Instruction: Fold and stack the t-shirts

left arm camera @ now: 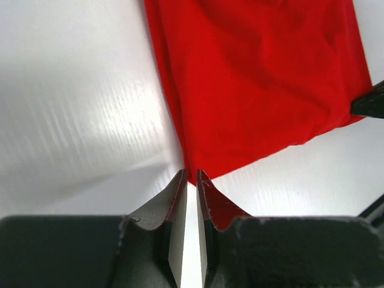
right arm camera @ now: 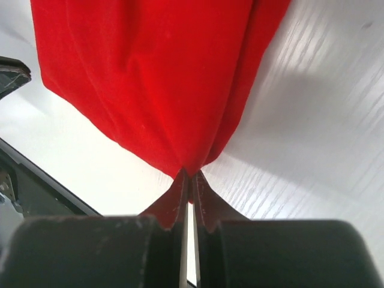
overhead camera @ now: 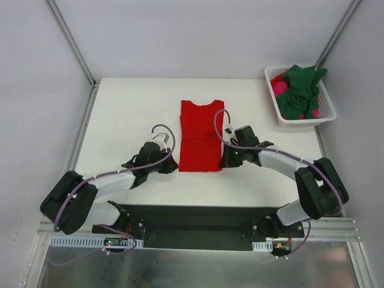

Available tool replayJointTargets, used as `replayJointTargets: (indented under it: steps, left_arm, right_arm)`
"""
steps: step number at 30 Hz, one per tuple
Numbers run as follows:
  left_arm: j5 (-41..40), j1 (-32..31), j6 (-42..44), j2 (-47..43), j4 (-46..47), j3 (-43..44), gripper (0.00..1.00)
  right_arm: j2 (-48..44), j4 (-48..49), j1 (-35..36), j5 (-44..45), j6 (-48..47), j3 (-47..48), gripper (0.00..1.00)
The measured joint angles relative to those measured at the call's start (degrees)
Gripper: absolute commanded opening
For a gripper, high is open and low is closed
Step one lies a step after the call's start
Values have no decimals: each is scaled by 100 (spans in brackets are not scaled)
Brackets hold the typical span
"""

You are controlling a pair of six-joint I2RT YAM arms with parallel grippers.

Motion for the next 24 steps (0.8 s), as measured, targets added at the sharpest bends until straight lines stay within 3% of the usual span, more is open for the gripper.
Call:
replayJointTargets:
  steps: [5, 8, 9, 11, 17, 19, 21, 22, 24]
  left_arm:
    - [-205, -337, -146, -568, -365, -157, 14]
    - [-334, -404, -232, -859, -608, -208, 17]
    - [-354, -404, -247, -955, -695, -212, 19]
    - [-411, -404, -254, -1137, -831, -212, 21]
    - [-608, -404, -210, -1711, -1182, -201, 20]
    - [-627, -404, -179, -1753, -1283, -133, 13]
    - [-625, -404, -140, -1703, -1283, -15, 8]
    - [-612, -404, -111, -1652, -1259, 50, 0]
    - [-544, -404, -48, -1416, -1082, 219, 0]
  right_arm:
    - [-195, -208, 339, 129, 55, -168, 3]
    - [-195, -297, 531, 212, 111, -195, 34]
    - [-195, -323, 577, 251, 142, -197, 49]
    - [-203, -376, 643, 326, 219, -201, 59]
    - [-520, -717, 706, 846, 260, -199, 67]
    - [-741, -855, 713, 1056, 262, -190, 66]
    - [-922, -981, 713, 1228, 258, -118, 44]
    - [-975, -1029, 715, 1294, 232, -46, 19]
    - [-1019, -1049, 715, 1366, 173, 118, 2]
